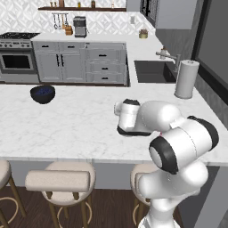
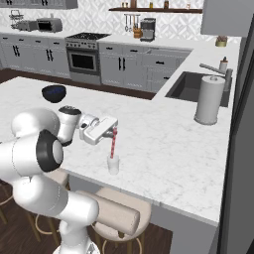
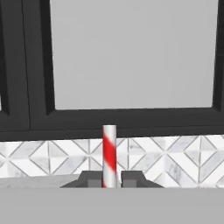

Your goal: Take a straw from the drawer in front and place it inside the glass cup on the dining counter.

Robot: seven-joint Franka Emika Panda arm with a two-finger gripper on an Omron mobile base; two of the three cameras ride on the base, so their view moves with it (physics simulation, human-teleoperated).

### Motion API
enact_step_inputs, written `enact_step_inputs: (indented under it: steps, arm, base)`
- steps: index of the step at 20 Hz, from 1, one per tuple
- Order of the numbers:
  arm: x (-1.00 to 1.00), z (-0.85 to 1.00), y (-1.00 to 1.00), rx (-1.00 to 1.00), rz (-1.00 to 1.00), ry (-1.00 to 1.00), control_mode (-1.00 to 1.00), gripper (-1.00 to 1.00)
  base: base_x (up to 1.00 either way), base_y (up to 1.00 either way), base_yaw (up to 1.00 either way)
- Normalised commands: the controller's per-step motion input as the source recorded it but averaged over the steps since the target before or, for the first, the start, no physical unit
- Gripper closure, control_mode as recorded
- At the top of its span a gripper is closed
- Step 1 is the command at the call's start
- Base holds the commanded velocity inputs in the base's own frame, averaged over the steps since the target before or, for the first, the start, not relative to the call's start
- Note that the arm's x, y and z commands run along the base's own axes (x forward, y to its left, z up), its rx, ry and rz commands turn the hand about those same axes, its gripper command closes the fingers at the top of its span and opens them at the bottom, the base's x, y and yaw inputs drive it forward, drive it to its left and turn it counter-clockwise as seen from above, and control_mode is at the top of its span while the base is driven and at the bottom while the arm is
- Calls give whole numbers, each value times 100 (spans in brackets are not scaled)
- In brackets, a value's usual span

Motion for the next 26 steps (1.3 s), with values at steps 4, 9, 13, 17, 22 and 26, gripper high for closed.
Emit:
enact_step_inputs:
  steps: [4, 9, 13, 17, 22, 26]
  arm:
    - [8, -14, 9, -3, -5, 0, -100, 100]
    - [7, -21, 3, -2, -5, 0, -100, 100]
    - [11, -26, 0, -3, -5, 0, -100, 100]
    - [9, -26, 0, -3, -4, 0, -100, 100]
    - [10, -13, 0, -4, -2, 0, -100, 100]
    - [14, 0, 0, -4, -4, -1, -100, 100]
  base:
    - [0, 0, 0]
    - [0, 0, 0]
    - [0, 0, 0]
    - [0, 0, 0]
    - [0, 0, 0]
    - [0, 0, 0]
